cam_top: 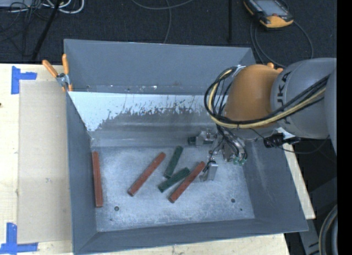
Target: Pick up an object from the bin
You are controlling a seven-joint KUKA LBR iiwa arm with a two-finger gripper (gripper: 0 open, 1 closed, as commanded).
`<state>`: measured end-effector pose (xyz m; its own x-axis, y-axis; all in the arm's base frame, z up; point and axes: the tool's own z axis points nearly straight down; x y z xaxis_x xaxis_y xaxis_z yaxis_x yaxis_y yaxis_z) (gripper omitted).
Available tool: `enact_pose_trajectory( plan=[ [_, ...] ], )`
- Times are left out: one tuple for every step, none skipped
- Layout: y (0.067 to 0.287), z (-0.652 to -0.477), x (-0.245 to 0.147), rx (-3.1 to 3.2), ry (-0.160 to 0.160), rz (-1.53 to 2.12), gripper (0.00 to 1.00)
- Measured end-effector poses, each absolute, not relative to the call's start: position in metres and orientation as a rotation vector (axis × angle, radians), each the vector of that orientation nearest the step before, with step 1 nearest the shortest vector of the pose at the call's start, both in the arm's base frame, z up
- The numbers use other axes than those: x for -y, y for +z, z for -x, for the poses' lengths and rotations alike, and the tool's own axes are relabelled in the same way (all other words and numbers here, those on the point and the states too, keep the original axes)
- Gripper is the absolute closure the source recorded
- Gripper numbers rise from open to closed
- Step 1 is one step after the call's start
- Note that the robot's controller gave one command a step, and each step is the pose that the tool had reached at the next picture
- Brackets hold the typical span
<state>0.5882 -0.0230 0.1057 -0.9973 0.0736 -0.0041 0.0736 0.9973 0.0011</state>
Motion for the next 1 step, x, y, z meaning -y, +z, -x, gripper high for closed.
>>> enact_pose_trajectory(
  plan=[
    [0.0948, -0.5876, 0.0214, -3.14, 0.001, -0.146, 0.0]
  ],
)
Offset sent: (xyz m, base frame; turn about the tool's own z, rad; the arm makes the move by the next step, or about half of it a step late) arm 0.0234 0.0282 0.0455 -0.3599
